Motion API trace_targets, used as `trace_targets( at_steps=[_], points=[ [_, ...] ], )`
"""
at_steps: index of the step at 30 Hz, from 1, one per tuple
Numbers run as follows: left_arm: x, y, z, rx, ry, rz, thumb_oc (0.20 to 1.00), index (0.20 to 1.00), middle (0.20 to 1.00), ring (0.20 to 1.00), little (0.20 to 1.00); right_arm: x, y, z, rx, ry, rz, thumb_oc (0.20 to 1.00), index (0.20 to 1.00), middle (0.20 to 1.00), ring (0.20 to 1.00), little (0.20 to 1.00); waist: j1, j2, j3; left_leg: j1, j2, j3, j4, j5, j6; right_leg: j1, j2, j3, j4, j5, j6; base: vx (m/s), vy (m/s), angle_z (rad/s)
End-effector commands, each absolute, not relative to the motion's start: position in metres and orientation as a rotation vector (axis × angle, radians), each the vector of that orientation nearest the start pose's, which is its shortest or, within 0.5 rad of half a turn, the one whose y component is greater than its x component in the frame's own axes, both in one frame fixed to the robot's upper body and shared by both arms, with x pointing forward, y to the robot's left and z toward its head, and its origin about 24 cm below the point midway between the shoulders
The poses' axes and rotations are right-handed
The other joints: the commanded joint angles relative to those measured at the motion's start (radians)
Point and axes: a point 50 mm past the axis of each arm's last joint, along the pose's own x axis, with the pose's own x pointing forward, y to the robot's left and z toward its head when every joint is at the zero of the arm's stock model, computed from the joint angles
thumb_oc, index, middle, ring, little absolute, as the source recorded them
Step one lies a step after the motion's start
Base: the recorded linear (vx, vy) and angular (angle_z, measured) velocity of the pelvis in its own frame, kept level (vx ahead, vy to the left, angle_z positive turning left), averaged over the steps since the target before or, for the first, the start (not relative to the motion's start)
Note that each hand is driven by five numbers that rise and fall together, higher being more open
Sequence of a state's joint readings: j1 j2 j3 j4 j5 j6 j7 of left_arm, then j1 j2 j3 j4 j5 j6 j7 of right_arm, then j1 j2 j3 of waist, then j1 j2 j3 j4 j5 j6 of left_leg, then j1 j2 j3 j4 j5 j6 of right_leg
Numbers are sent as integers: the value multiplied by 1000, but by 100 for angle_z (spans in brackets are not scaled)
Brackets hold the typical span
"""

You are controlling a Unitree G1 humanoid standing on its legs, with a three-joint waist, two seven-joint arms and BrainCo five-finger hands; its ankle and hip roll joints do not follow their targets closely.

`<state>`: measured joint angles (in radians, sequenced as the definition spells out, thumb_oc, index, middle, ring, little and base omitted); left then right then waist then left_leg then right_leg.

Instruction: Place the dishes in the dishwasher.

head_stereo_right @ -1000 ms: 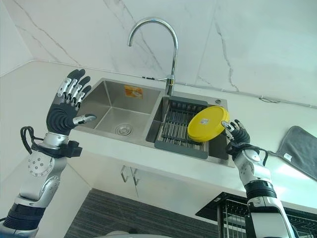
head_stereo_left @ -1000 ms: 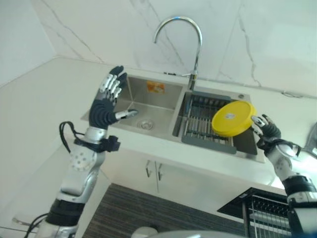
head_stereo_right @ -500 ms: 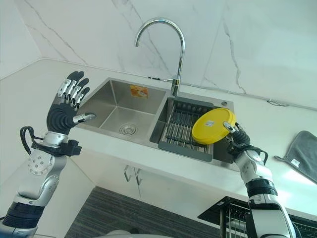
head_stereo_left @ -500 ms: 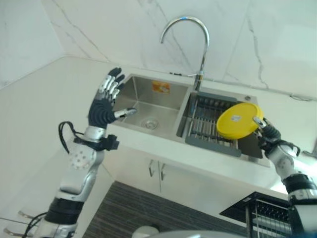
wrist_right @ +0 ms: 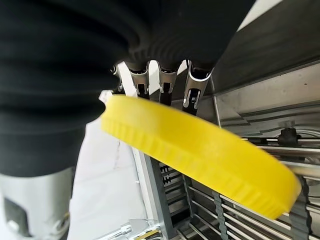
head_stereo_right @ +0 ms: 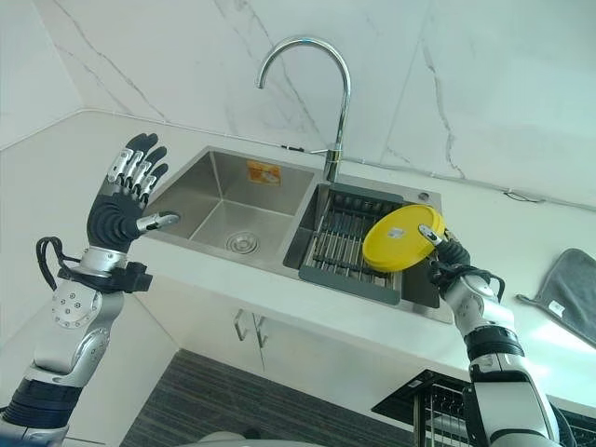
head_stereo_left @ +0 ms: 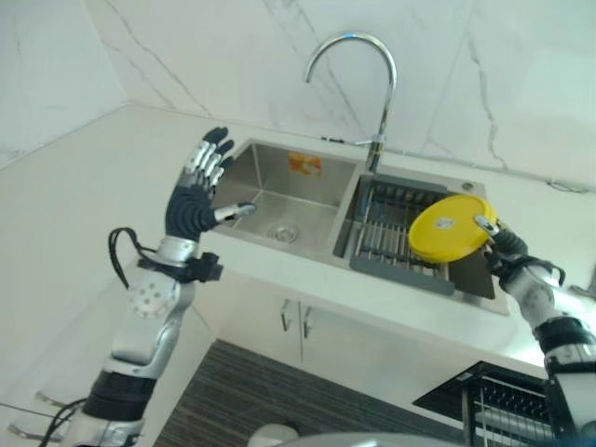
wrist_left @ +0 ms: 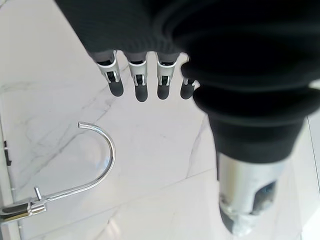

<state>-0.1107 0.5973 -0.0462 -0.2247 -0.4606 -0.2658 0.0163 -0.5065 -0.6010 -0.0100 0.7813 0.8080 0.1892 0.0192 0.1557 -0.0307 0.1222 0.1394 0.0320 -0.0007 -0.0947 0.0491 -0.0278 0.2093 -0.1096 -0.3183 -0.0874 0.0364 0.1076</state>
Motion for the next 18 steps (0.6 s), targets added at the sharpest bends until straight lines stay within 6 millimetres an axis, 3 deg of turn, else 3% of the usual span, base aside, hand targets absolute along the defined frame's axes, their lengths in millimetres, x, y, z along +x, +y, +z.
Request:
trace_targets(
  at_steps=[1,18],
  points=[
    [260,203,186,90,-621,-218,1000,1000,1000,1000,1000,342,-325,104,234,189,-269,1000,1000,1000,1000,1000,41,-1,-22,47,83,54,7,-133,-67,25,-30,-47,9,-94,26,-3,1,5],
    [263,202,185,104,-586,-220,1000,1000,1000,1000,1000,344,-332,101,203,259,-289,1000,1000,1000,1000,1000,54,1,-20,43,83,50,7,-128,-70,27,-30,-51,5,-93,26,-6,-2,3]
  ],
)
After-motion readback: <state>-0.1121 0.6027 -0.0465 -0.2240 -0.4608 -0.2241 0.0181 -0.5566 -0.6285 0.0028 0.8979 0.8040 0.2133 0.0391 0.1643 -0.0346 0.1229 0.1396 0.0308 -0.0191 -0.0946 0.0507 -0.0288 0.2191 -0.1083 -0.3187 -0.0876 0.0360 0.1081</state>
